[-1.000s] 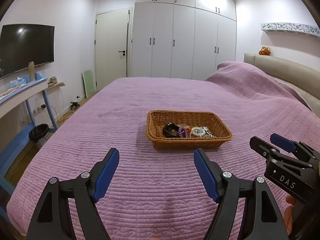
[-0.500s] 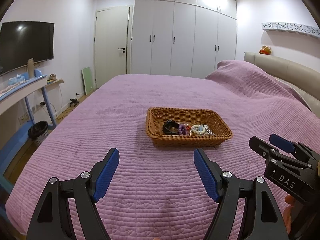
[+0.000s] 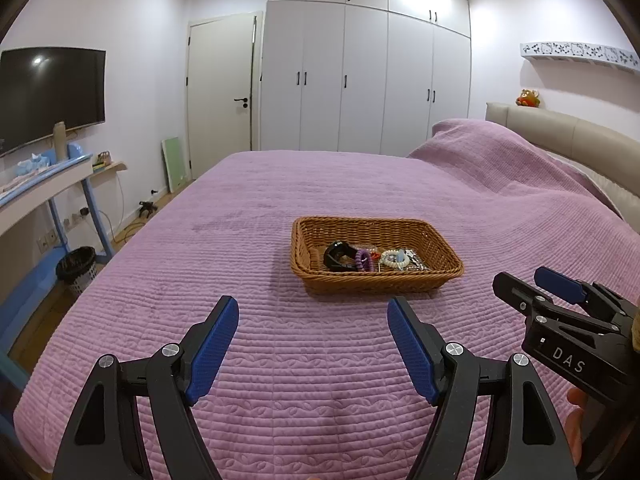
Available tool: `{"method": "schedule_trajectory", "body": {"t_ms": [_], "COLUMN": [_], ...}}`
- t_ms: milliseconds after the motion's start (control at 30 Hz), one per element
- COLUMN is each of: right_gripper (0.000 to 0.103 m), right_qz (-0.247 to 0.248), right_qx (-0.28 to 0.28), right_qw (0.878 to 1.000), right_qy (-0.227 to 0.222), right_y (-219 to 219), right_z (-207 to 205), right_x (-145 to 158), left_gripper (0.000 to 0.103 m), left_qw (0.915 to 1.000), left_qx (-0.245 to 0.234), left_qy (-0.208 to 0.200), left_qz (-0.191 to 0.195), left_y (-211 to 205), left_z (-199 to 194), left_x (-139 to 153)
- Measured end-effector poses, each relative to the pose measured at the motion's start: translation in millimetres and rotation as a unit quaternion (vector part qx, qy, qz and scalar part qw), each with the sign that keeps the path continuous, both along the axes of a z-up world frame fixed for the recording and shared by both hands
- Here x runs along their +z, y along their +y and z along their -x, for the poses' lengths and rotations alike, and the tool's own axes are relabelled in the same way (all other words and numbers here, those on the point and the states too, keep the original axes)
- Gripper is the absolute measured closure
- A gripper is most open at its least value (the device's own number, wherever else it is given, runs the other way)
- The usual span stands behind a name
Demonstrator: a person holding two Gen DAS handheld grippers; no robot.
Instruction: Organize jewelry
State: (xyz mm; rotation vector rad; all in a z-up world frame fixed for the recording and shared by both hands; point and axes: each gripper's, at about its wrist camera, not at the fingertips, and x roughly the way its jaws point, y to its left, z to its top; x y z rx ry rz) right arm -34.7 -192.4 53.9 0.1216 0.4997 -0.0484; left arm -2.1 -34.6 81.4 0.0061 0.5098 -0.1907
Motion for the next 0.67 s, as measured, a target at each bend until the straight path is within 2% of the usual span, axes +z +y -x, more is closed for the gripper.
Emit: {"method": "schedule_trajectory", "body": {"t_ms": [467,600,667], "right_gripper": [0.036,0.036,0.036], "right_qz": [0.0,0.0,0.0], "right_qx": [0.001,0.001,0.0], "right_qw": [1.0,1.0,1.0], "right_qy": [0.002,0.002,0.002], "right_y": [1.3,1.7,1.4], "right_z": [-0.3,-1.2,-1.2], "right_x": [-2.2,-2.8,-3.1], "left_gripper": [0.025,0.025,0.025], "left_qw": [0.9999,0.9994,0.9994], "left_qx": [0.007,0.019,0.009], "left_qy": [-0.007,-0.028,-0.033], "left_qz": [0.002,-0.004,-0.007], "left_y": [4.0,3.4,1.9], "left_z": [1.7,5.9,7.7], "left_x": [1.7,1.8,2.0]}}
